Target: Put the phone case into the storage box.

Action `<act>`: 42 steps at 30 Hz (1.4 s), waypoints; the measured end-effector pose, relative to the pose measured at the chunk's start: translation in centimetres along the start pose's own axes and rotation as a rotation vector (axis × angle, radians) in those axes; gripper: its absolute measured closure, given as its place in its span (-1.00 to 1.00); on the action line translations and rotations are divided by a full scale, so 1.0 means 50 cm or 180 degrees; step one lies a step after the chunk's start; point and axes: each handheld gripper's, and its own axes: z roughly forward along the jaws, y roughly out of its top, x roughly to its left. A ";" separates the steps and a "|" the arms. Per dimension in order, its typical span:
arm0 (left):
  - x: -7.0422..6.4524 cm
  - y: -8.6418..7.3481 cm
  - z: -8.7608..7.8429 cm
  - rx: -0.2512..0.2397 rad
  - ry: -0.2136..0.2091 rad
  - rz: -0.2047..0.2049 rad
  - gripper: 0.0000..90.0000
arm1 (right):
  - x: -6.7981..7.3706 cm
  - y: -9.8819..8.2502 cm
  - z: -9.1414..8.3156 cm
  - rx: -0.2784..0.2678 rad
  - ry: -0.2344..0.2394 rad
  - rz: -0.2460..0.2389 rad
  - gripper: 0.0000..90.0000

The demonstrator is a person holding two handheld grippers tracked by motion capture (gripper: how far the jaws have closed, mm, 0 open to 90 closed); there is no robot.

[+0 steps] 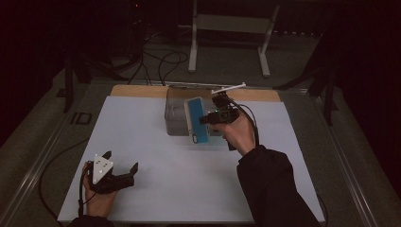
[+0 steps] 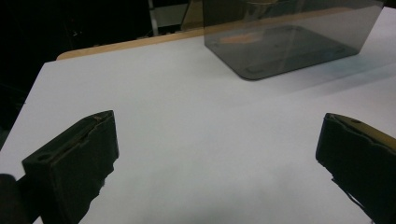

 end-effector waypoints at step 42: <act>0.002 -0.001 0.000 -0.0001 -0.0006 -0.0011 -1.00 | 0.004 0.082 -0.003 0.0003 -0.0203 0.0005 0.81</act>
